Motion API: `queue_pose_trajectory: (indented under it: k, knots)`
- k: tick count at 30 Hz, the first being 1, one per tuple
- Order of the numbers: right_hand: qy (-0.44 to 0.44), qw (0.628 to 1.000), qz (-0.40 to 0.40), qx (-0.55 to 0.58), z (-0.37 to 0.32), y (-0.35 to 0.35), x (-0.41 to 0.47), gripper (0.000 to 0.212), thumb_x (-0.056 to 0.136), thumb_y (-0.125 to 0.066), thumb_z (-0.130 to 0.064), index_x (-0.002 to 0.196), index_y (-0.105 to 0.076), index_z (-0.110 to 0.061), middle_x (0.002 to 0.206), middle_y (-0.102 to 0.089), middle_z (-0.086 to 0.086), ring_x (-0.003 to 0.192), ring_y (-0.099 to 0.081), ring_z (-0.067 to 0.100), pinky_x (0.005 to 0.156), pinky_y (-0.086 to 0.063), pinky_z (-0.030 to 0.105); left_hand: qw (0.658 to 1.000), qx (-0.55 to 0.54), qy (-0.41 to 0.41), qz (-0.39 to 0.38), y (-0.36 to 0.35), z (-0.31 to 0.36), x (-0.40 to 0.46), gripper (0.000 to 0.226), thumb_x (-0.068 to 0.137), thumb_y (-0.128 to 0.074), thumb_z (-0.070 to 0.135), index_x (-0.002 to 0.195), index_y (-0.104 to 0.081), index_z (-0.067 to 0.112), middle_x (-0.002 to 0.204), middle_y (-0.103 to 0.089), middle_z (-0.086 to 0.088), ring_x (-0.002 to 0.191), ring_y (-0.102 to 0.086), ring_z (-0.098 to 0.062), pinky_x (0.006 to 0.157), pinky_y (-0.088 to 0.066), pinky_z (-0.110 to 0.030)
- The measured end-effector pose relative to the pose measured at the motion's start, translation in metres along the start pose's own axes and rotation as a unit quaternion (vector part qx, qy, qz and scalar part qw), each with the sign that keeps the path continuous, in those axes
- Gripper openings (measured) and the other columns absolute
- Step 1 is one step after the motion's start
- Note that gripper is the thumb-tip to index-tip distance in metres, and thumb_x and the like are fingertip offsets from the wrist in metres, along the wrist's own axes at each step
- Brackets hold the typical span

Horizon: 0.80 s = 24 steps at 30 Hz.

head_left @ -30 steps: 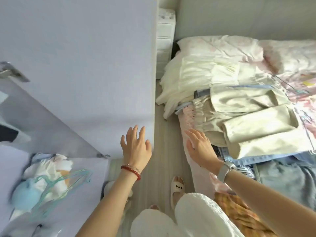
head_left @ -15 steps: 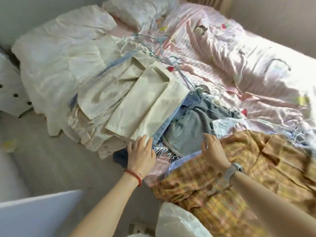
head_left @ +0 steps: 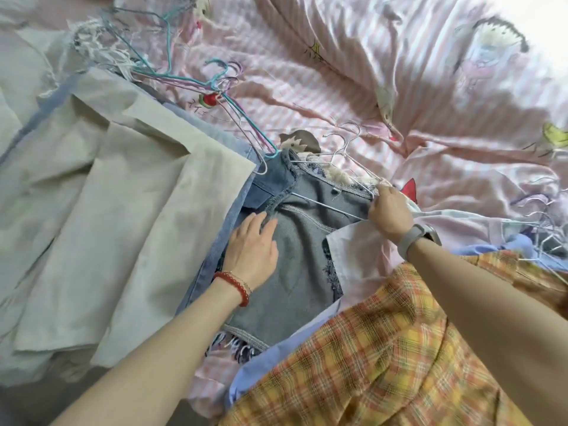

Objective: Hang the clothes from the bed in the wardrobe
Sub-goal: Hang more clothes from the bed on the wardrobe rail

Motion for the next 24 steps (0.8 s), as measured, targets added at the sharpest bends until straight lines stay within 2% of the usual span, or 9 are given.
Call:
queue_pose_trajectory:
  k: [4, 7, 13, 15, 16, 18, 20, 22, 24]
  knots:
    - [-0.024, 0.999, -0.009, -0.046, 0.018, -0.024, 0.023, 0.03, 0.092, -0.041, -0.021, 0.103, -0.056, 0.001, 0.114, -0.056, 0.026, 0.107, -0.05, 0.039, 0.086, -0.039, 0.045, 0.999, 0.023, -0.022, 0.01, 0.004, 0.007, 0.046, 0.05, 0.092, -0.041, 0.016, 0.14, -0.03, 0.009, 0.147, -0.029, -0.013, 0.137, -0.022, -0.025, 0.109, -0.024, -0.04]
    - [-0.047, 0.999, 0.009, 0.01, 0.027, -0.027, 0.025, 0.031, 0.094, -0.04, -0.032, 0.098, -0.056, -0.006, 0.102, -0.063, 0.022, 0.099, -0.055, 0.039, 0.082, -0.039, 0.046, 0.998, 0.045, -0.037, 0.005, 0.007, 0.01, 0.072, 0.052, 0.092, -0.039, 0.014, 0.142, -0.025, 0.006, 0.148, -0.026, -0.015, 0.137, -0.021, -0.027, 0.111, -0.025, -0.041]
    - [0.012, 0.986, 0.142, 0.088, 0.026, 0.006, -0.012, 0.023, 0.095, -0.043, -0.022, 0.086, -0.055, -0.006, 0.084, -0.061, 0.016, 0.083, -0.054, 0.033, 0.077, -0.03, 0.042, 0.988, 0.107, -0.078, 0.08, 0.04, 0.026, 0.102, 0.054, 0.09, -0.042, 0.004, 0.141, -0.025, 0.002, 0.147, -0.027, -0.016, 0.131, -0.027, -0.031, 0.103, -0.03, -0.042]
    - [0.037, 0.982, 0.154, 0.102, 0.03, 0.013, -0.024, 0.02, 0.094, -0.044, -0.018, 0.084, -0.055, -0.005, 0.082, -0.059, 0.016, 0.08, -0.052, 0.032, 0.077, -0.029, 0.043, 0.987, 0.137, -0.057, 0.065, 0.044, 0.022, 0.116, 0.053, 0.093, -0.041, 0.009, 0.143, -0.022, 0.005, 0.149, -0.025, -0.012, 0.13, -0.026, -0.03, 0.101, -0.03, -0.043]
    - [0.047, 0.98, 0.158, 0.108, 0.031, 0.016, -0.028, 0.02, 0.094, -0.044, -0.017, 0.083, -0.055, -0.004, 0.08, -0.058, 0.016, 0.079, -0.052, 0.031, 0.076, -0.03, 0.043, 0.987, 0.149, -0.046, 0.044, 0.044, 0.02, 0.123, 0.049, 0.096, -0.039, 0.014, 0.141, -0.025, 0.007, 0.147, -0.03, -0.01, 0.129, -0.026, -0.029, 0.1, -0.028, -0.043]
    - [0.056, 0.978, 0.166, 0.116, 0.034, 0.02, -0.033, 0.021, 0.092, -0.042, -0.019, 0.082, -0.054, -0.004, 0.078, -0.057, 0.015, 0.076, -0.051, 0.03, 0.073, -0.029, 0.042, 0.986, 0.163, -0.035, 0.001, 0.042, 0.017, 0.133, 0.034, 0.097, -0.038, 0.021, 0.13, -0.041, 0.012, 0.135, -0.048, -0.007, 0.124, -0.035, -0.026, 0.098, -0.026, -0.041]
    - [0.05, 0.978, 0.167, 0.11, 0.038, 0.023, -0.034, 0.022, 0.091, -0.041, -0.02, 0.083, -0.055, -0.005, 0.08, -0.058, 0.015, 0.079, -0.051, 0.03, 0.072, -0.026, 0.04, 0.987, 0.15, -0.055, 0.005, 0.046, 0.023, 0.133, 0.021, 0.096, -0.041, 0.021, 0.11, -0.054, 0.013, 0.117, -0.06, -0.007, 0.112, -0.048, -0.025, 0.094, -0.028, -0.038]
    - [0.05, 0.98, 0.166, 0.096, 0.042, 0.025, -0.033, 0.016, 0.092, -0.045, -0.016, 0.084, -0.055, -0.006, 0.084, -0.057, 0.015, 0.081, -0.051, 0.03, 0.071, -0.024, 0.039, 0.99, 0.114, -0.08, 0.035, 0.054, 0.03, 0.122, 0.015, 0.094, -0.044, 0.018, 0.098, -0.056, 0.009, 0.104, -0.063, -0.01, 0.1, -0.054, -0.028, 0.09, -0.031, -0.037]
    - [0.057, 0.982, 0.164, 0.073, 0.045, 0.026, -0.034, 0.01, 0.091, -0.047, -0.011, 0.084, -0.053, -0.007, 0.083, -0.057, 0.015, 0.08, -0.052, 0.031, 0.07, -0.023, 0.038, 0.987, 0.112, -0.098, 0.054, 0.061, 0.035, 0.105, 0.016, 0.094, -0.045, 0.018, 0.096, -0.058, 0.007, 0.097, -0.065, -0.013, 0.094, -0.056, -0.03, 0.091, -0.033, -0.037]
Point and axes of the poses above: each hand's wrist, its own x-axis towards the middle knuckle, its own y-axis out of the back of the hand, z = x × y, the point moved 9 cm from there along x, towards the middle knuckle
